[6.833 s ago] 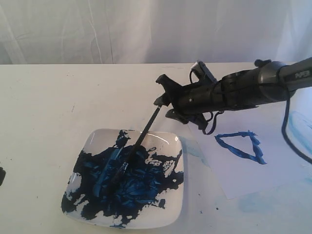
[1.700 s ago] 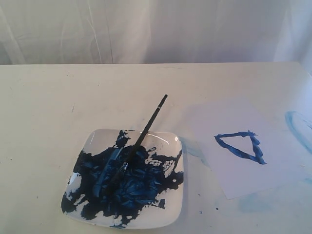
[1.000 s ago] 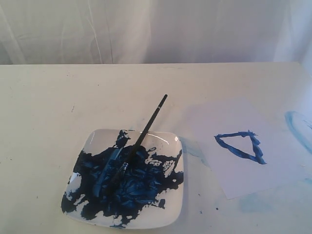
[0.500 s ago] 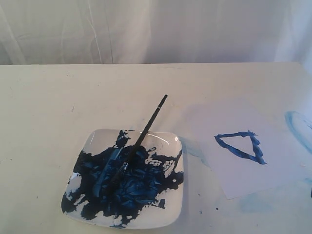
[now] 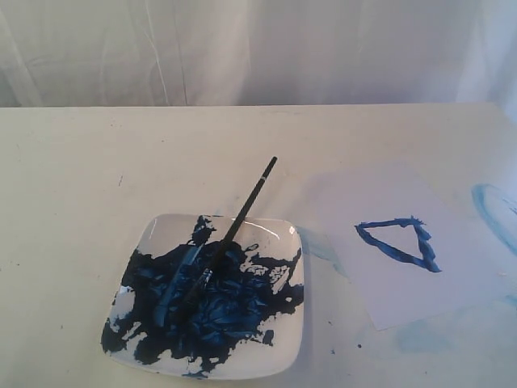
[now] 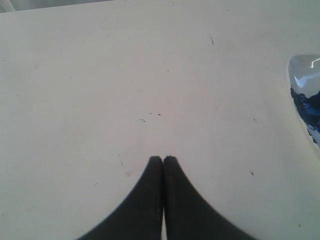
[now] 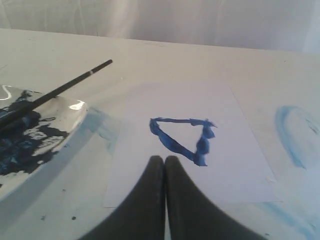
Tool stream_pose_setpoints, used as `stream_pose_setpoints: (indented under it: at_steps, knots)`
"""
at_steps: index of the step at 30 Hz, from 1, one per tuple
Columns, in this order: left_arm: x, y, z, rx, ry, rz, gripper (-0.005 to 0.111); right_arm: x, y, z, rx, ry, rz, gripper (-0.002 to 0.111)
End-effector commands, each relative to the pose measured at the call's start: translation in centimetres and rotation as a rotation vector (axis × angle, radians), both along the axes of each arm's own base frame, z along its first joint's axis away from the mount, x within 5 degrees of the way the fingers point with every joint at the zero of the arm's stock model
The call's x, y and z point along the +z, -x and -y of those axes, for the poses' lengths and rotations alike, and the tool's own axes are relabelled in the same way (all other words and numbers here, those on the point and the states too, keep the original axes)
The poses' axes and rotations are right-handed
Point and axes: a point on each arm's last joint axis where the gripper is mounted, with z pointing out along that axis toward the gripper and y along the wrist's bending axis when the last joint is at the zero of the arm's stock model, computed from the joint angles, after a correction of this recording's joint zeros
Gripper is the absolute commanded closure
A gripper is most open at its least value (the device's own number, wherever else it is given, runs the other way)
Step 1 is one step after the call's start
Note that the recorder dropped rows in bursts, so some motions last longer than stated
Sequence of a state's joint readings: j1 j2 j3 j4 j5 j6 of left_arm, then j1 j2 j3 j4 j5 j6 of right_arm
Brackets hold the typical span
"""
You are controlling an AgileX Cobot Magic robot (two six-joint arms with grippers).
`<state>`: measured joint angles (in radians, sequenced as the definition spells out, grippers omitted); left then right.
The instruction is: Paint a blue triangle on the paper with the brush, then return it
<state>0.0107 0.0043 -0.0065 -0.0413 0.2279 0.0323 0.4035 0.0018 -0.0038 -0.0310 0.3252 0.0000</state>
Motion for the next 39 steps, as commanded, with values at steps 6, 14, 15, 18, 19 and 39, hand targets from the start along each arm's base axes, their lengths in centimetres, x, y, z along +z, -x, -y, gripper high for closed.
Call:
stream_pose_setpoints:
  at_steps: [6,14,15,18,19,39]
  knots:
    - [-0.2,0.02,0.03,0.003,0.016,-0.004,0.107,-0.29,-0.33,1.54,-0.302,-0.01,-0.025,0.108]
    - [-0.2,0.02,0.03,0.003,0.016,-0.004,0.107,-0.29,-0.31,1.41,-0.276,-0.007,-0.025,0.108]
    - [-0.2,0.02,0.03,0.003,0.016,-0.004,0.107,-0.29,-0.31,1.37,-0.268,-0.007,-0.025,0.108]
    - [-0.2,0.02,0.03,0.003,0.016,-0.004,0.107,-0.29,-0.3,1.28,-0.251,-0.007,-0.025,0.108]
    - [-0.2,0.02,0.03,0.003,0.016,-0.004,0.107,-0.29,-0.29,1.24,-0.244,-0.007,-0.025,0.108]
    - [-0.2,0.02,0.03,0.003,0.016,-0.004,0.107,-0.29,-0.26,1.08,-0.216,-0.013,-0.027,0.108]
